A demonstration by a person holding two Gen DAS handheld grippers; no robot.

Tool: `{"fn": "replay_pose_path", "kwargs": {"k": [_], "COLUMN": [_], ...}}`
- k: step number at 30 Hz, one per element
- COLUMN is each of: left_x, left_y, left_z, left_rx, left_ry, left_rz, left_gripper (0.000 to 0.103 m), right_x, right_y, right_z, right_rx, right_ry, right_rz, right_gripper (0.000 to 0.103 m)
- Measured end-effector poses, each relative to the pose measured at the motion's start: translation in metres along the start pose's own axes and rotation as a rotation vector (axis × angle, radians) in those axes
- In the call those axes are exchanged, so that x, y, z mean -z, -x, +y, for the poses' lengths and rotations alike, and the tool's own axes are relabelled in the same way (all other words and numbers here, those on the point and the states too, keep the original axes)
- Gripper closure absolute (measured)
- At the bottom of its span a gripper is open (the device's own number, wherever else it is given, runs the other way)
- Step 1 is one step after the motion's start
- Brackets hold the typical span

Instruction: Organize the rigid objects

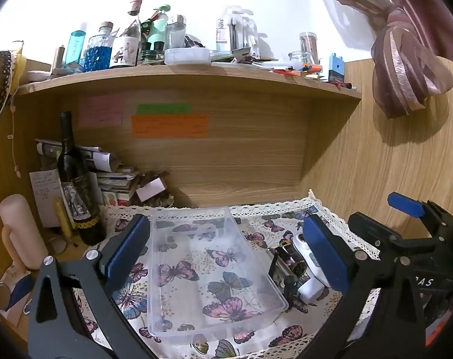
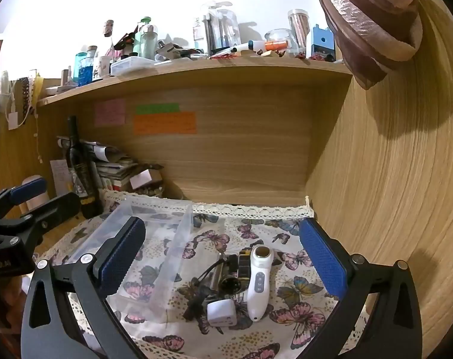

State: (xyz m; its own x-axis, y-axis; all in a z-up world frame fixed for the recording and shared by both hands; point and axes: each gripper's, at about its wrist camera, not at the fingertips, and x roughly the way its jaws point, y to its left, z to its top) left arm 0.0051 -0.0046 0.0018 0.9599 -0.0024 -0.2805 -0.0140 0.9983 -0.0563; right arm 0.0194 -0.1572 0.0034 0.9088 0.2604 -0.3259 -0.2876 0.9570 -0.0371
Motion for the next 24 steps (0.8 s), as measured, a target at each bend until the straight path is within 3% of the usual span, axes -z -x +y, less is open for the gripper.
{"fn": "replay_pose_path", "kwargs": {"k": [24], "left_x": [0.0006], "left_y": [0.0025], "left_z": [-0.0021], "left_rx": [0.001], "left_ry": [-0.004], "left_rz": [-0.019], "left_gripper": [0.000], "right_x": [-0.0032], "right_y": [0.0030], "right_z": [-0.0009], "right_rx": [-0.003], "right_ry": [-0.008], "right_rz": [-0.002], "right_gripper": [0.000]}}
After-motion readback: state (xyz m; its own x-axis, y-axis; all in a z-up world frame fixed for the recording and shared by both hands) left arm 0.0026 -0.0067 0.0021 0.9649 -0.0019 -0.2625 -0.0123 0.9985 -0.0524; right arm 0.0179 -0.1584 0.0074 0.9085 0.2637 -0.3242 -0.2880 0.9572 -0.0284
